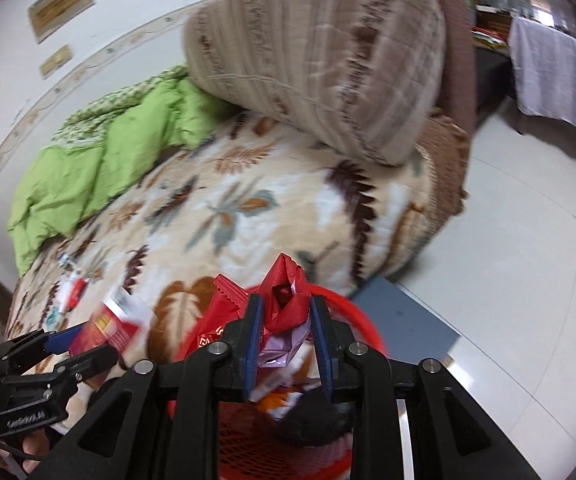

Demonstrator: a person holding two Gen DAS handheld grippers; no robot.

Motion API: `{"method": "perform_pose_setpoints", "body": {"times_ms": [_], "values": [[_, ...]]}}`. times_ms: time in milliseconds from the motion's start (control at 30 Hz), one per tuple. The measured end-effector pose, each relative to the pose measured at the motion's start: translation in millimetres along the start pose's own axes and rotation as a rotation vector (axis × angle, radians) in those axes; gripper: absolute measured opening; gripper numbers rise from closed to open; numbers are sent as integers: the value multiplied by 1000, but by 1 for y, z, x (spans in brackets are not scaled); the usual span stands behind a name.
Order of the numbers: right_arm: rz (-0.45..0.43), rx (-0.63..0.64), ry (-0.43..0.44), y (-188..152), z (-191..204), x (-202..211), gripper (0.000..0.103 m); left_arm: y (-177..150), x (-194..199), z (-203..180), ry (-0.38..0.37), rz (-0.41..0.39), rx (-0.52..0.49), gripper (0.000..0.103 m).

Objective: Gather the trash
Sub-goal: 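Open both grippers over the red basket to drop the pack and paper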

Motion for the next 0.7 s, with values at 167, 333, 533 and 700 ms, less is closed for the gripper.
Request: {"method": "perform_pose_setpoints", "body": {"times_ms": [167, 333, 533, 700], "values": [[-23, -27, -3, 7, -6, 6, 56, -4, 7, 6, 23, -10, -2, 70], [-31, -8, 63, 14, 25, 0, 56, -7, 26, 47, 86, -42, 87, 70], [-10, 71, 176, 8, 101, -19, 56, -19, 61, 114, 222, -93, 201, 70], [25, 179, 253, -7, 173, -40, 56, -37, 94, 162, 313, -123, 277, 71]]}}
Point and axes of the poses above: each gripper's, at about its wrist camera, not at the fingertips, and x roughly against the way its jaws point, z to its left, y to its top, the point moved 10 cm from there along -x, roughly the way its jaws point, and after that the axes turned 6 degrees about -z, right-handed, at the moved point
